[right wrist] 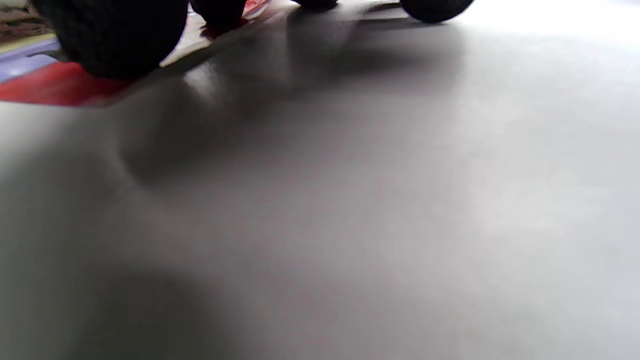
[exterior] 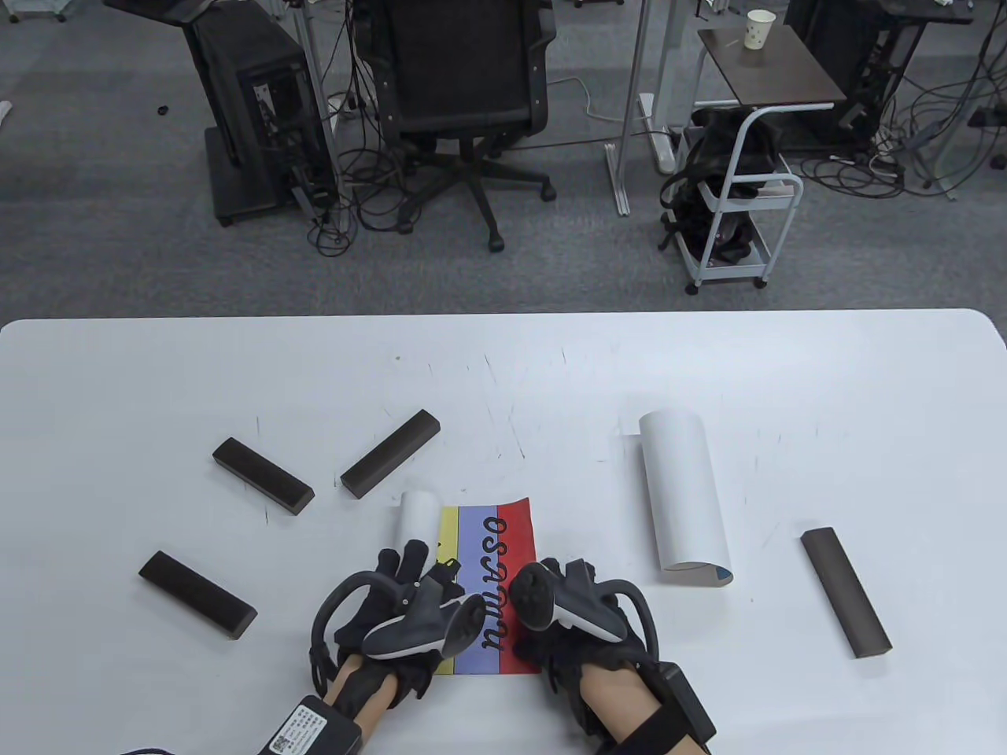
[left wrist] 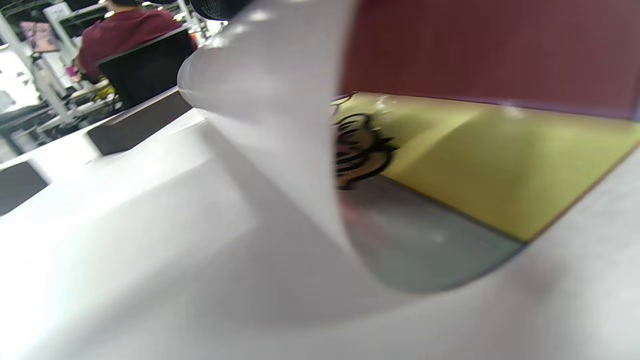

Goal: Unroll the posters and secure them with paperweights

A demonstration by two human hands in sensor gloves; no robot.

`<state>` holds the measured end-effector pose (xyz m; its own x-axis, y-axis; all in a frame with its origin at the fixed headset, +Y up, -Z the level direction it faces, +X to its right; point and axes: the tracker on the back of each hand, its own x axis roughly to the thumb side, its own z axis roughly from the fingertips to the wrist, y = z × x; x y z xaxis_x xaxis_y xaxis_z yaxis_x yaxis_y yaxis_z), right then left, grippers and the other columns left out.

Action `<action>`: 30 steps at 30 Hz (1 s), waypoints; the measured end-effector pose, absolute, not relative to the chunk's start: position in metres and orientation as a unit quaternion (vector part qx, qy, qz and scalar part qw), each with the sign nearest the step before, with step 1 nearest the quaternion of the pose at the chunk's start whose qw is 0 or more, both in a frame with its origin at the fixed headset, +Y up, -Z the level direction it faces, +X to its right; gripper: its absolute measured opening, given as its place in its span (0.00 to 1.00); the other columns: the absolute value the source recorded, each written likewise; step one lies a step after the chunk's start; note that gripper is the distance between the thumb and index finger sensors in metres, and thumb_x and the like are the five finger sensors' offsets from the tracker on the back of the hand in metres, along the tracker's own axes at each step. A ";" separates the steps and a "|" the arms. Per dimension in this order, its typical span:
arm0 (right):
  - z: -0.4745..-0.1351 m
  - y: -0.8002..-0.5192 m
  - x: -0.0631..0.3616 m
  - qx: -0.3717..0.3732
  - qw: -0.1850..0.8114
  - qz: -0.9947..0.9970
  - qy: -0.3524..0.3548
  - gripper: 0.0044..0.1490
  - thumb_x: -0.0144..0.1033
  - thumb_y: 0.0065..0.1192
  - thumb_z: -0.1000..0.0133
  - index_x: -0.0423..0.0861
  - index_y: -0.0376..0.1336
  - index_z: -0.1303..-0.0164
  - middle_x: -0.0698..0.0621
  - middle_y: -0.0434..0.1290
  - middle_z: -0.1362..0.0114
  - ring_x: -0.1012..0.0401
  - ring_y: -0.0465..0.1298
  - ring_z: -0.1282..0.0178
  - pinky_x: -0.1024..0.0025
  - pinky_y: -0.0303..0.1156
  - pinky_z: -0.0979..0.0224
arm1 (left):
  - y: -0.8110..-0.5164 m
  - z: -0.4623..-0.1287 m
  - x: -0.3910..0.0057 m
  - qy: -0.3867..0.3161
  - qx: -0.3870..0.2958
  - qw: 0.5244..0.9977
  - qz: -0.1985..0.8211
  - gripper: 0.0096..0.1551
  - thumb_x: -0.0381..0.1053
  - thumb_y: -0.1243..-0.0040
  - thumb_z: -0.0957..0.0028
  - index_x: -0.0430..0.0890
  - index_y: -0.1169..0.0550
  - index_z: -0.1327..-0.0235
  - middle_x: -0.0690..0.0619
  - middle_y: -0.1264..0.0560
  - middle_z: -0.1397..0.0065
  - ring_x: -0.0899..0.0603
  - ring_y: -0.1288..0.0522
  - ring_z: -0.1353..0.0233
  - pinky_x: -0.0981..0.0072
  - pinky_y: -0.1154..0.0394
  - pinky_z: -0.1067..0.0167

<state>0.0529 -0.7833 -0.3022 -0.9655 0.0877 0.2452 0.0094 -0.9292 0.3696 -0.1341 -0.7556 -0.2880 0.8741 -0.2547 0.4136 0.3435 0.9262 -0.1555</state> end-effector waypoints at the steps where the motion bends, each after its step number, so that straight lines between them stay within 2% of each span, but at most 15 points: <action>1: -0.302 -0.783 0.053 0.130 0.021 0.974 0.187 0.46 0.56 0.60 0.58 0.63 0.48 0.29 0.48 0.42 0.15 0.36 0.45 0.21 0.53 0.57 0.31 | -0.754 -0.290 -0.144 -0.184 -0.117 0.965 -0.147 0.37 0.68 0.46 0.56 0.59 0.30 0.31 0.57 0.35 0.20 0.34 0.47 0.17 0.34 0.45 0.26; 8: -0.302 -0.783 0.053 0.129 0.020 0.973 0.188 0.46 0.56 0.60 0.57 0.63 0.47 0.29 0.47 0.42 0.15 0.36 0.45 0.21 0.52 0.57 0.30 | -0.748 -0.297 -0.201 -0.104 -0.145 0.975 -0.129 0.37 0.67 0.46 0.55 0.59 0.31 0.30 0.57 0.37 0.19 0.34 0.48 0.17 0.34 0.45 0.26; 13: -0.301 -0.783 0.052 0.128 0.019 0.973 0.189 0.46 0.56 0.60 0.57 0.62 0.47 0.29 0.47 0.41 0.15 0.36 0.45 0.21 0.52 0.57 0.30 | -0.754 -0.302 -0.238 -0.050 -0.177 0.975 -0.126 0.37 0.66 0.46 0.55 0.59 0.32 0.30 0.57 0.37 0.19 0.34 0.47 0.17 0.35 0.45 0.26; 18: -0.301 -0.783 0.052 0.128 0.018 0.973 0.189 0.46 0.56 0.60 0.57 0.62 0.47 0.29 0.47 0.42 0.15 0.36 0.45 0.21 0.52 0.57 0.30 | -0.768 -0.305 -0.248 -0.037 -0.219 0.964 -0.148 0.37 0.65 0.46 0.54 0.59 0.33 0.29 0.58 0.39 0.19 0.34 0.48 0.17 0.35 0.45 0.26; 22: -0.301 -0.783 0.052 0.128 0.018 0.973 0.189 0.46 0.56 0.60 0.57 0.62 0.47 0.29 0.47 0.41 0.15 0.36 0.45 0.21 0.52 0.57 0.30 | -0.764 -0.307 -0.249 -0.040 -0.208 0.966 -0.146 0.36 0.64 0.46 0.54 0.59 0.33 0.29 0.58 0.39 0.19 0.35 0.48 0.17 0.35 0.45 0.26; 26: -0.301 -0.783 0.051 0.129 0.018 0.973 0.190 0.46 0.56 0.60 0.57 0.62 0.47 0.29 0.47 0.41 0.15 0.36 0.45 0.21 0.52 0.57 0.30 | -0.741 -0.312 -0.263 -0.024 -0.185 0.973 -0.135 0.35 0.56 0.43 0.53 0.58 0.34 0.29 0.57 0.40 0.19 0.35 0.47 0.17 0.36 0.43 0.26; 30: -0.301 -0.783 0.051 0.129 0.017 0.973 0.191 0.46 0.56 0.59 0.57 0.62 0.47 0.29 0.47 0.41 0.15 0.36 0.45 0.21 0.52 0.57 0.30 | -0.722 -0.317 -0.284 -0.003 -0.176 0.970 -0.167 0.38 0.46 0.36 0.55 0.57 0.35 0.29 0.55 0.42 0.19 0.37 0.46 0.17 0.39 0.41 0.27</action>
<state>0.0512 -0.7830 -0.3008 -0.9664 0.0818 0.2437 0.0162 -0.9267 0.3753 -0.2842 -0.7223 -0.3169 0.9443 -0.3228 0.0639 0.3246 0.8823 -0.3408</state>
